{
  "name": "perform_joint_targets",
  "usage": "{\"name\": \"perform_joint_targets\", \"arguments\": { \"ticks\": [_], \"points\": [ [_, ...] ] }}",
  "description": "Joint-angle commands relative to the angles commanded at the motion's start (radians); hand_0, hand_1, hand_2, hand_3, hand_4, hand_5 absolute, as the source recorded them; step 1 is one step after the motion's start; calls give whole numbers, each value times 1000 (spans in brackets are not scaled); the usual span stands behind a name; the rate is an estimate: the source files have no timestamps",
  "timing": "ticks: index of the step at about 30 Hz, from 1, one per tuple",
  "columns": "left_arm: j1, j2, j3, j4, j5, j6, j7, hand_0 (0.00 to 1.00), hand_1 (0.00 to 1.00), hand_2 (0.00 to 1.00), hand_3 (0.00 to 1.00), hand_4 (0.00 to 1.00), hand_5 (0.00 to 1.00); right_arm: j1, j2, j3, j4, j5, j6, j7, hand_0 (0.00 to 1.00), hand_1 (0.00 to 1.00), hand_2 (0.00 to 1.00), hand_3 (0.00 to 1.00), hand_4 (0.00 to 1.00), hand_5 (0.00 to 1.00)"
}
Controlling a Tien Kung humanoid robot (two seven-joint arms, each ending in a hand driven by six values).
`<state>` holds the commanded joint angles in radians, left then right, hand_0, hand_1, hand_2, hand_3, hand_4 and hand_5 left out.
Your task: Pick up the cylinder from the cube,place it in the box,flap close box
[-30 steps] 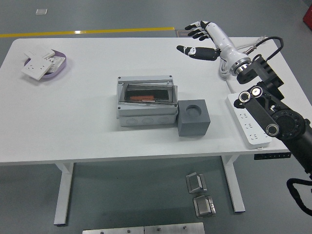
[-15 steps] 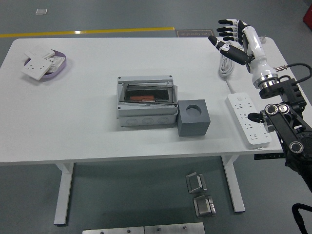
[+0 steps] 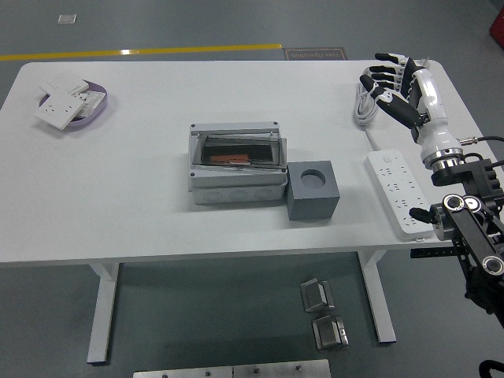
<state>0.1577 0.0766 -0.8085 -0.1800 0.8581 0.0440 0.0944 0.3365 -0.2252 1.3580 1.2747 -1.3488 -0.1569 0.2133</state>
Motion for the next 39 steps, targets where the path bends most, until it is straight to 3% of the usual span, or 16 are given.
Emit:
{"name": "perform_joint_targets", "arguments": {
  "ticks": [11,22,39],
  "points": [
    [-7,9,-3,0,-3,-1,1,582,629,582,603,606,204,-36,-6,55,27,-60,-29,-3,716,673,665,708,910,441],
    [-14,39,-20,0,1,-5,4,583,629,582,603,611,201,-80,34,63,19,-64,-31,3,718,674,665,706,908,442],
    [4,64,-45,0,10,-8,12,583,628,582,605,627,199,-108,54,49,2,-74,-29,3,727,674,664,703,905,451]
  ]
}}
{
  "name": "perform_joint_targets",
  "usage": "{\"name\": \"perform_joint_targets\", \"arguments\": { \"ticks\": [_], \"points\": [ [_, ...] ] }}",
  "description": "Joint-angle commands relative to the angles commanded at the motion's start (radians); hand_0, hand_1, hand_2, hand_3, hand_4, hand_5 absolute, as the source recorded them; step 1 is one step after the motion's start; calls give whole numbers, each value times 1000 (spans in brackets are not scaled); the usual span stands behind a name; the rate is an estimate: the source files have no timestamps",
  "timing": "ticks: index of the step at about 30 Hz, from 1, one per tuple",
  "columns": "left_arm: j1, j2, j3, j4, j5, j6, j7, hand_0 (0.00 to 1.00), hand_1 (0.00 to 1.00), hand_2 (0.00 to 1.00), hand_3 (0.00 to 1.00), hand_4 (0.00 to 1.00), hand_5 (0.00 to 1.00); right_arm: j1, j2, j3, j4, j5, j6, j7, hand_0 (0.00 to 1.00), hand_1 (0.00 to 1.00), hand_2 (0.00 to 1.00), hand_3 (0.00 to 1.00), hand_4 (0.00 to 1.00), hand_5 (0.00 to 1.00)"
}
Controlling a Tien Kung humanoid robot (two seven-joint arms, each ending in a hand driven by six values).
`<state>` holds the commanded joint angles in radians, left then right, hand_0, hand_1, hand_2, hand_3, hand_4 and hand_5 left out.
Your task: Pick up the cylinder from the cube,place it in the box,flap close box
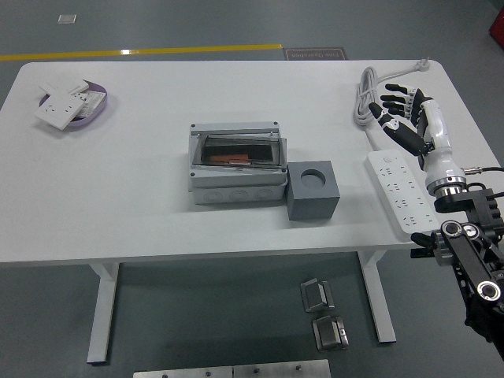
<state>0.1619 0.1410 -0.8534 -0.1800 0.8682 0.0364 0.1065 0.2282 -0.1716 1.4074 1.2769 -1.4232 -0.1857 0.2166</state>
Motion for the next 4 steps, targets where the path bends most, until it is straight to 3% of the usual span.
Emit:
{"name": "perform_joint_targets", "arguments": {
  "ticks": [4],
  "points": [
    [8,9,9,0,-13,-1,-7,584,628,583,606,629,199,-3,8,-9,-2,-5,0,-1,727,673,665,699,905,455]
  ]
}}
